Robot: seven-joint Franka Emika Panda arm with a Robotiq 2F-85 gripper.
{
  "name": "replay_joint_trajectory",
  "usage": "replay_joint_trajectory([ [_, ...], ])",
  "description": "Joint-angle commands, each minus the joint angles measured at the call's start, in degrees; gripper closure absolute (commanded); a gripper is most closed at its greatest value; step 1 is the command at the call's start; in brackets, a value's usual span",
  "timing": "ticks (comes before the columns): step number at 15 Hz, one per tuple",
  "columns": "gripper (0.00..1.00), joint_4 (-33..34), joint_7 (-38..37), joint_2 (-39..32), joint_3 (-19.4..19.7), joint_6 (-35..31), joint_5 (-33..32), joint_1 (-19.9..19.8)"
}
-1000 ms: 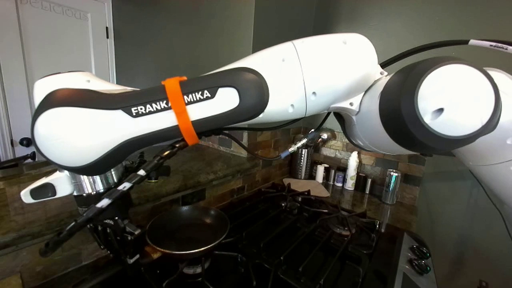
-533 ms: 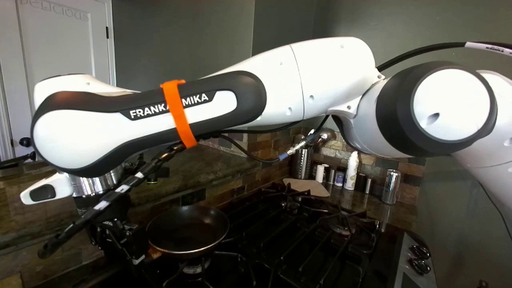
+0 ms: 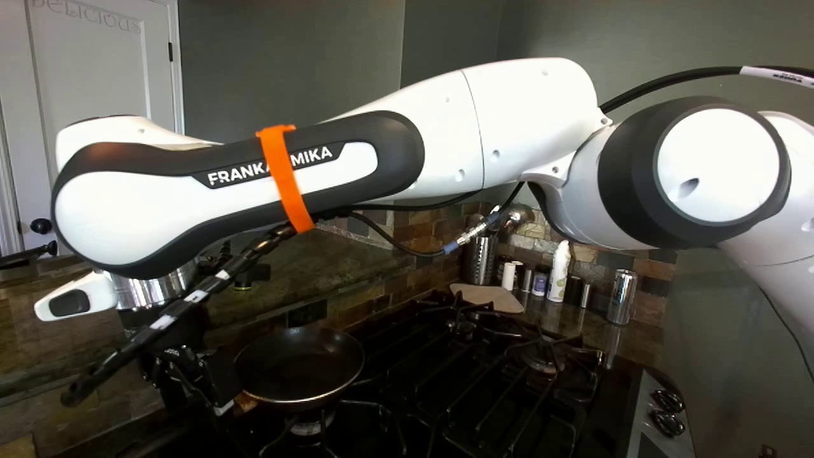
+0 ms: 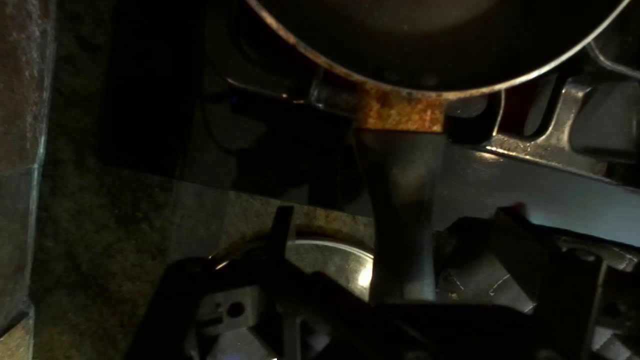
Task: Move the pan to the top right corner of the stove
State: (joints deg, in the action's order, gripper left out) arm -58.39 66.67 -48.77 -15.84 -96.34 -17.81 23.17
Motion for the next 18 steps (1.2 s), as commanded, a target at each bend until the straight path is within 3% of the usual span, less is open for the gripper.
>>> replay_joint_trajectory([
  [1, 0.0, -1.01, -1.45, 1.72, -0.03, 1.09, 0.5, -0.17],
  [9, 0.0, -5.92, -5.33, 7.7, -0.27, 1.0, 1.11, -0.72],
  [15, 0.0, -18.31, -18.87, 18.37, -0.2, 2.97, 7.67, -3.75],
  [18, 0.0, -26.32, -26.07, 24.65, 0.85, 1.55, 7.89, -5.1],
])
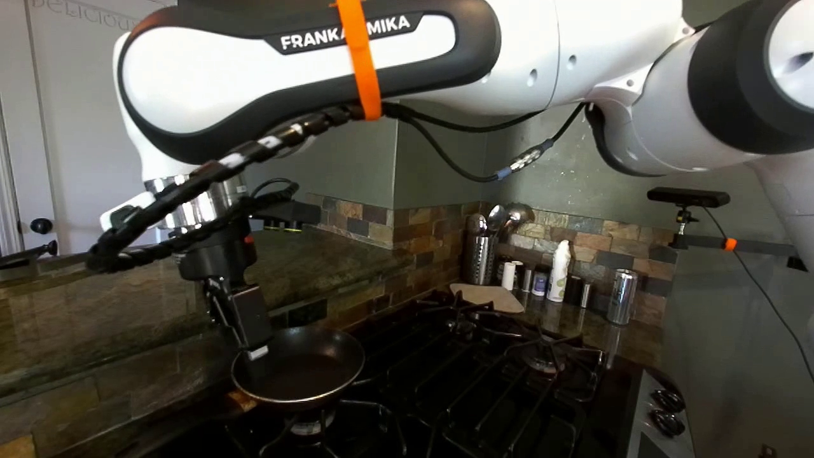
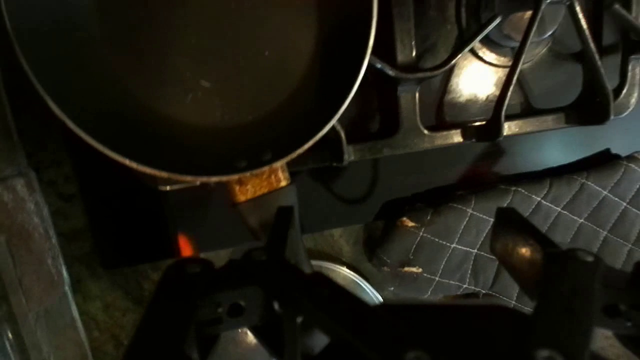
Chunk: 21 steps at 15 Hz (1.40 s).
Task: Move the pan to the top right corner of the stove
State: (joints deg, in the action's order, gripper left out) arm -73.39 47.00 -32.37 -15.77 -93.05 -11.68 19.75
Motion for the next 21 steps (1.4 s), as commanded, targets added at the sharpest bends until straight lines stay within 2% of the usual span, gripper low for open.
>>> replay_joint_trajectory([
  [1, 0.0, -13.9, -9.22, 10.56, 1.09, -1.68, 1.47, -2.05],
  [6, 0.0, -25.65, -18.52, 20.73, 0.89, -3.27, 1.22, -4.33],
  [11, 0.0, -35.18, -21.62, 29.74, 0.95, -8.4, -3.3, -4.97],
  [17, 0.0, -44.15, -23.7, 37.04, 1.13, -20.88, -10.99, -5.15],
  [21, 0.0, -48.97, -25.0, 39.63, 2.19, -32.96, -8.73, -5.78],
])
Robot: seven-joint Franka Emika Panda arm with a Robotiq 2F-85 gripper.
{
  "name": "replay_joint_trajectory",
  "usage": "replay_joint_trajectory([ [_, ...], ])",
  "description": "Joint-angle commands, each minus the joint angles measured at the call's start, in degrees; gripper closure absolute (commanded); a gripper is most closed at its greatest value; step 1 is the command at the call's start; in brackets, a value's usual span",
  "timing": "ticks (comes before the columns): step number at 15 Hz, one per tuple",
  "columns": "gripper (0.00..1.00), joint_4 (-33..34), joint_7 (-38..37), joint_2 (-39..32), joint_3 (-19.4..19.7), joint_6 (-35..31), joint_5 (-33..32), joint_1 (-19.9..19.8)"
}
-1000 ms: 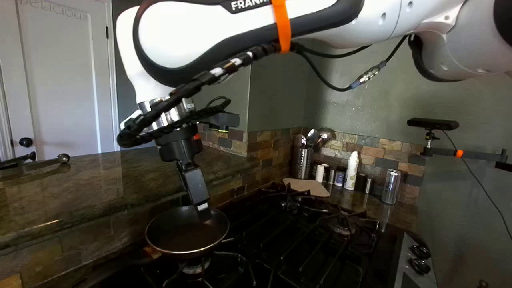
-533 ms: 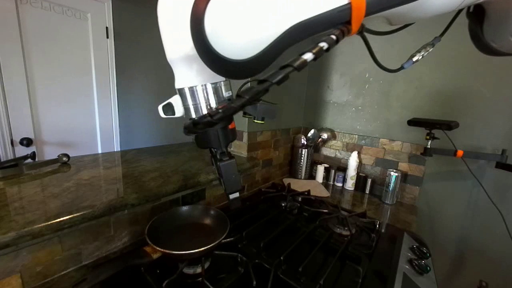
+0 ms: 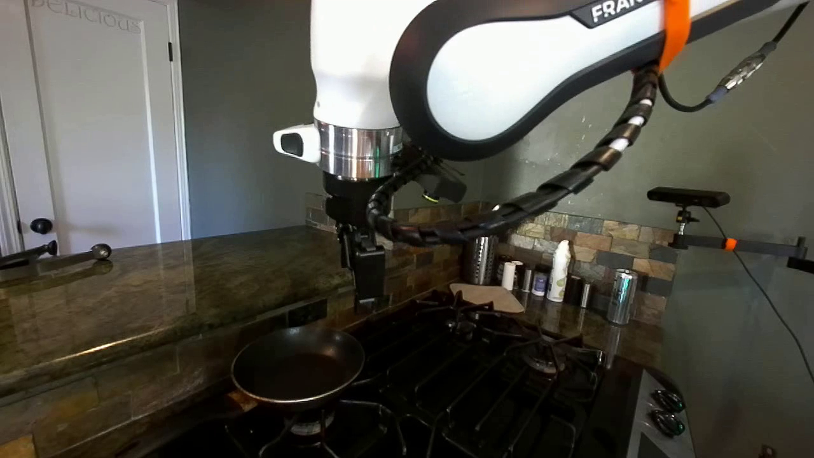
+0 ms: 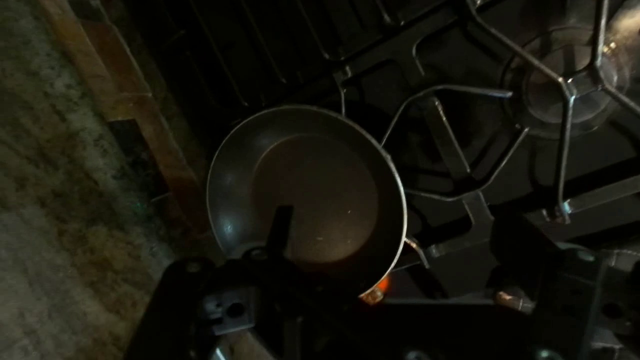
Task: Move the pan to the top right corner of the stove
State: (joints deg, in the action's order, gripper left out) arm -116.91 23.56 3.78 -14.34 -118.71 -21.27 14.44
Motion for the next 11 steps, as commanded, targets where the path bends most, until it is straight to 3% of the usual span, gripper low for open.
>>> replay_joint_trajectory([
  [1, 0.0, -6.35, -1.65, 3.79, 0.98, -9.57, 1.15, -0.65],
  [3, 0.0, -7.75, -1.44, 4.28, 1.45, -12.95, 1.75, -0.89],
  [4, 0.0, -4.23, -0.73, 1.99, 0.98, -9.55, 0.55, -0.73],
  [11, 0.0, -4.38, -0.72, 2.03, 1.06, -10.1, 0.51, -0.84],
])
